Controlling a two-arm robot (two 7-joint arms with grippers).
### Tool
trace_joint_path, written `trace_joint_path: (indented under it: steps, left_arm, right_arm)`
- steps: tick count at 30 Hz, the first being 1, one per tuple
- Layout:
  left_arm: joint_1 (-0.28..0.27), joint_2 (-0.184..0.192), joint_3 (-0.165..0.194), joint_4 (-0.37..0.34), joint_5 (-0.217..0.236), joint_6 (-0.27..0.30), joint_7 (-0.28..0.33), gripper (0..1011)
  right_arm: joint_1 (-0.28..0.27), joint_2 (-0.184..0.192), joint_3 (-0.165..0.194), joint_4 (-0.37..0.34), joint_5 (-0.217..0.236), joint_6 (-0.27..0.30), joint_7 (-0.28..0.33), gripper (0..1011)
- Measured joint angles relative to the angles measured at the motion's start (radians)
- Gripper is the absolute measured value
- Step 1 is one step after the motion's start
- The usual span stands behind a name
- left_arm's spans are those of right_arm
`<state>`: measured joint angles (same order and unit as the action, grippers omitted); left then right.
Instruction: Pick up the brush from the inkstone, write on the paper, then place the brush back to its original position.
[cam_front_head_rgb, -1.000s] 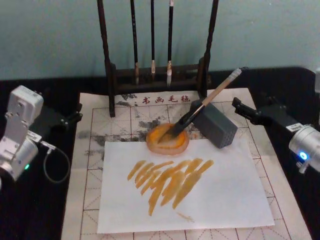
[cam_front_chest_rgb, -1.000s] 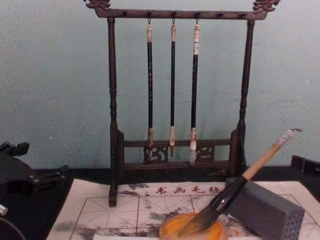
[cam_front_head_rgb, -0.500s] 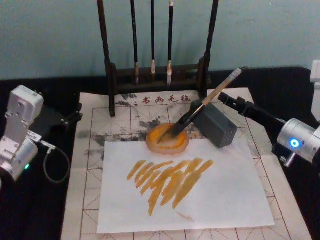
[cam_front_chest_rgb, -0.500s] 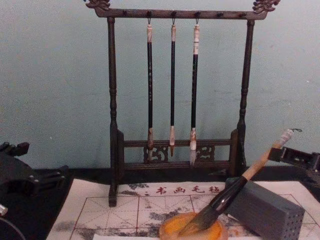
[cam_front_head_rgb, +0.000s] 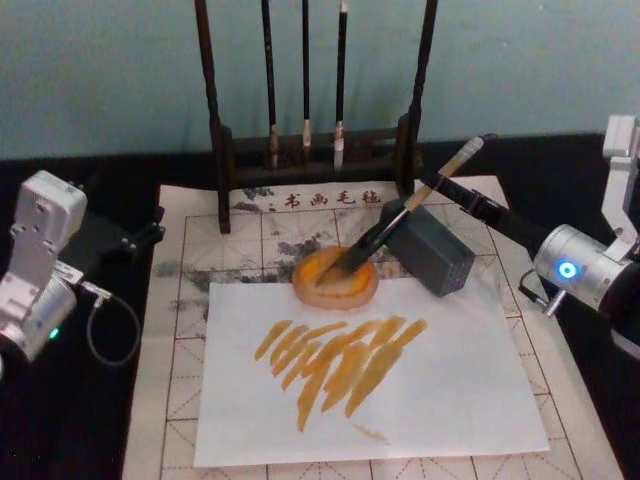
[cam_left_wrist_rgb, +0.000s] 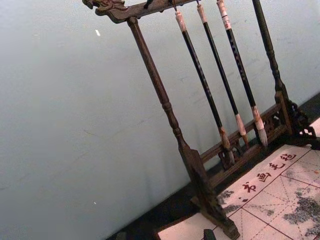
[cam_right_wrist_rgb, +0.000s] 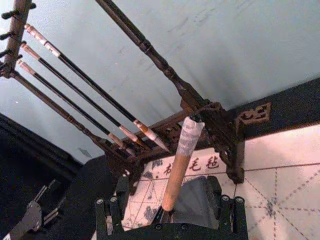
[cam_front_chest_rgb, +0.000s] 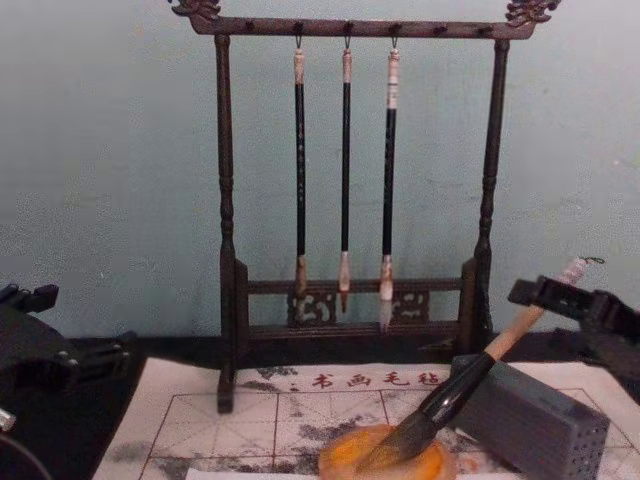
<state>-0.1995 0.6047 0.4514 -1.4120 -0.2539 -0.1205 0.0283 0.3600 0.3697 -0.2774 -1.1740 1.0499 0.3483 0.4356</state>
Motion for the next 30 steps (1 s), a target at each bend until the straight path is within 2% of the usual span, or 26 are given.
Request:
trace_joint_path:
  steps: [9, 30]
  left_arm:
    - [0.000, 0.000, 0.000, 0.000, 0.000, 0.000, 0.000, 1001]
    - [0.000, 0.000, 0.000, 0.000, 0.000, 0.000, 0.000, 1001]
  right_arm:
    - [0.029, -0.016, -0.023, 0.050, 0.013, -0.048, 0.017, 1000]
    - [0.058, -0.013, -0.061, 0.098, 0.062, -0.082, 0.029, 1000]
